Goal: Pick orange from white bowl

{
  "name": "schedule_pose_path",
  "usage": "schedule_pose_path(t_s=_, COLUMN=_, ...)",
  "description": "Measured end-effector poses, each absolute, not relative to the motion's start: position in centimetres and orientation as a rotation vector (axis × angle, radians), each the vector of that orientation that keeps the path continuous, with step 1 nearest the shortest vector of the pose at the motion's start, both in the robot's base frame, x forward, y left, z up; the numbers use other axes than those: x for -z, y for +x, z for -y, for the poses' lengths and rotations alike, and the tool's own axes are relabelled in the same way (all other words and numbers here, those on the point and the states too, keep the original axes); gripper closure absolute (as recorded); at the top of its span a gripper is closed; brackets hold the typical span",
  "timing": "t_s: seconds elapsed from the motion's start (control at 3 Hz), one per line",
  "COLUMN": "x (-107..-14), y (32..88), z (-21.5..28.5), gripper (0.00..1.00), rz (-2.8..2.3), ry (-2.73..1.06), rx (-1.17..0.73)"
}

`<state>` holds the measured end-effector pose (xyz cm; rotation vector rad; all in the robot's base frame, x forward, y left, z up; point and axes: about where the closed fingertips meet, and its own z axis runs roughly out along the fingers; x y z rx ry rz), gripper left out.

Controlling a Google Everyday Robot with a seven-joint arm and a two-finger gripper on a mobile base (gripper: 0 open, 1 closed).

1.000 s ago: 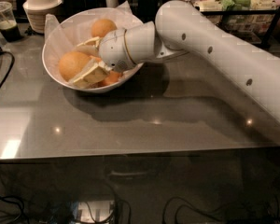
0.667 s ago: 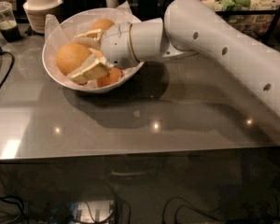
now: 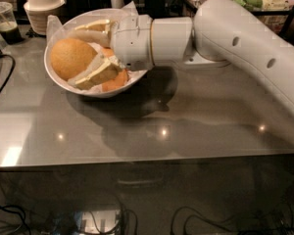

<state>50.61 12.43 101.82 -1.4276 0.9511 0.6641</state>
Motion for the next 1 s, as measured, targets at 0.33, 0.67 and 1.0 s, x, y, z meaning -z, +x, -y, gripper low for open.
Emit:
schedule_pose_path(t_s=0.33, x=-104.3, y=47.0, z=-12.0, gripper=1.0, rz=-0.883, ry=-1.417, rx=-0.665)
schedule_pose_path(t_s=0.67, x=-106.5, y=42.8, z=-12.2, gripper=1.0, rz=-0.852, ry=-1.434, rx=-0.633)
schedule_pose_path(t_s=1.0, x=-106.8, y=42.7, z=-11.7, gripper=1.0, rz=-0.858, ry=-1.429, rx=-0.619)
